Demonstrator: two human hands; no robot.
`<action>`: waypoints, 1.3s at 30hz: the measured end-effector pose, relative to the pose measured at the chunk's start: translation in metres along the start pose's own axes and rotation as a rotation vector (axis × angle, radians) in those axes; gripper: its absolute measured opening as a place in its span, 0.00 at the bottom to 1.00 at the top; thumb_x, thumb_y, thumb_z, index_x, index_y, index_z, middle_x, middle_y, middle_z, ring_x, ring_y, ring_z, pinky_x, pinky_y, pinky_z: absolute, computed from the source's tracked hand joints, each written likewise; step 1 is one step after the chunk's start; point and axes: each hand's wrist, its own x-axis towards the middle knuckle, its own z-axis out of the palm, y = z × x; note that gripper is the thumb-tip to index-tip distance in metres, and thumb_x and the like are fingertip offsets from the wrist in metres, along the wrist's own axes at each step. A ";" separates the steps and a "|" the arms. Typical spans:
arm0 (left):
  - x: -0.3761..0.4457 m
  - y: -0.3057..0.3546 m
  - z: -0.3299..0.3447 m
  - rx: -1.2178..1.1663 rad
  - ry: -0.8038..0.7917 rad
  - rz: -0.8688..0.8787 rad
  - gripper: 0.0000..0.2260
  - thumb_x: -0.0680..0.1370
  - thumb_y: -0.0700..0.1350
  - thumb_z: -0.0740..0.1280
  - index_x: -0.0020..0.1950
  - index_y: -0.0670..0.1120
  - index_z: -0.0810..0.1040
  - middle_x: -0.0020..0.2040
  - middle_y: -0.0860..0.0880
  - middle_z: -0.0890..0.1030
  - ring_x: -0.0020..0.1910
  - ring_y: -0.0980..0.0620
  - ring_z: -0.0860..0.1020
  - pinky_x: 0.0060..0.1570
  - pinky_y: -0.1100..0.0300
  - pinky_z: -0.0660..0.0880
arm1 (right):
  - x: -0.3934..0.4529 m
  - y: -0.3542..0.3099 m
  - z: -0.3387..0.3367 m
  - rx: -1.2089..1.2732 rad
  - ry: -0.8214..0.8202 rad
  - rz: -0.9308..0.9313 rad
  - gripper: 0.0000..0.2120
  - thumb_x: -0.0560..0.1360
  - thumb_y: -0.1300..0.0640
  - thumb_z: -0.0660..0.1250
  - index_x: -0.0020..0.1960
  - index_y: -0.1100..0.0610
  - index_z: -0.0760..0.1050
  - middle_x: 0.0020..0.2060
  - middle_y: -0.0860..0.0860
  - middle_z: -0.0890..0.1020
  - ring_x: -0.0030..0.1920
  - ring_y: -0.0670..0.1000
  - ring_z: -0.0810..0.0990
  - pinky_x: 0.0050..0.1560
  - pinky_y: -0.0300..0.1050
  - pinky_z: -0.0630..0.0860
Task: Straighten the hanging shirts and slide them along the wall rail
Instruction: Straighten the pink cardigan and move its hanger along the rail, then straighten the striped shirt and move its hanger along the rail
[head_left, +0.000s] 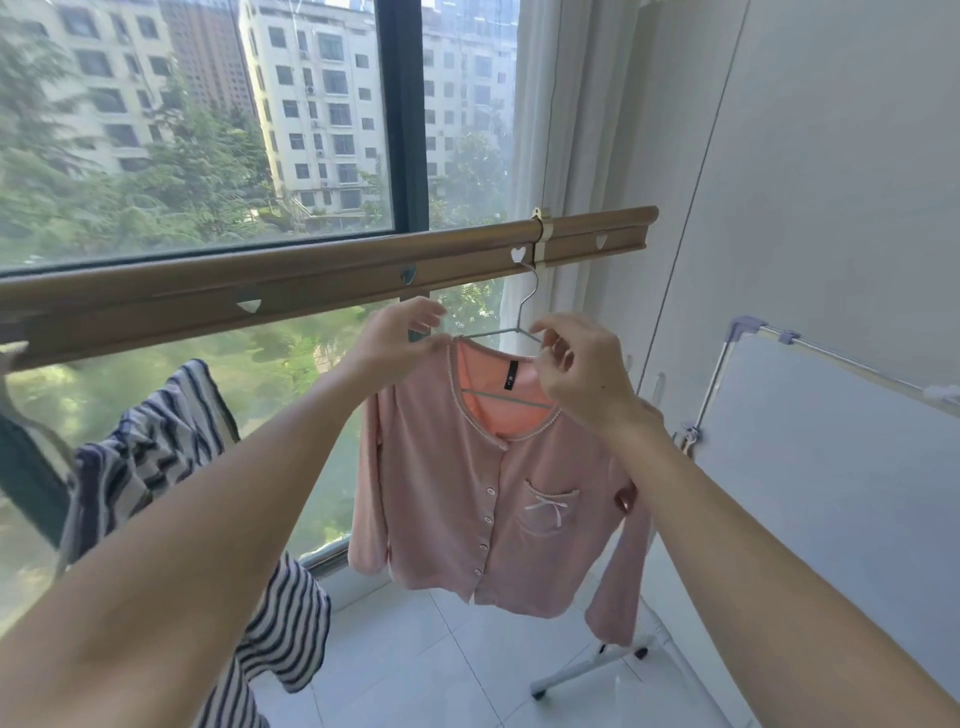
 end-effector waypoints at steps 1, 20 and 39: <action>-0.006 -0.002 -0.005 0.007 -0.001 -0.026 0.17 0.75 0.49 0.73 0.62 0.51 0.78 0.54 0.53 0.82 0.53 0.56 0.80 0.57 0.56 0.76 | 0.001 -0.005 0.008 0.044 -0.034 -0.009 0.14 0.69 0.66 0.64 0.51 0.57 0.81 0.39 0.50 0.79 0.35 0.47 0.77 0.37 0.31 0.71; -0.168 -0.006 -0.163 0.090 0.009 -0.080 0.19 0.77 0.46 0.70 0.68 0.54 0.74 0.55 0.57 0.83 0.55 0.64 0.79 0.53 0.69 0.73 | -0.025 -0.177 0.109 0.377 -0.213 0.128 0.16 0.74 0.56 0.67 0.61 0.57 0.79 0.52 0.47 0.82 0.46 0.38 0.79 0.42 0.23 0.72; -0.295 -0.070 -0.271 0.000 -0.041 -0.063 0.16 0.78 0.41 0.68 0.65 0.48 0.77 0.53 0.51 0.84 0.53 0.57 0.81 0.56 0.62 0.76 | -0.102 -0.333 0.149 0.123 -0.567 0.293 0.31 0.72 0.54 0.75 0.71 0.52 0.68 0.60 0.50 0.75 0.56 0.50 0.77 0.59 0.47 0.75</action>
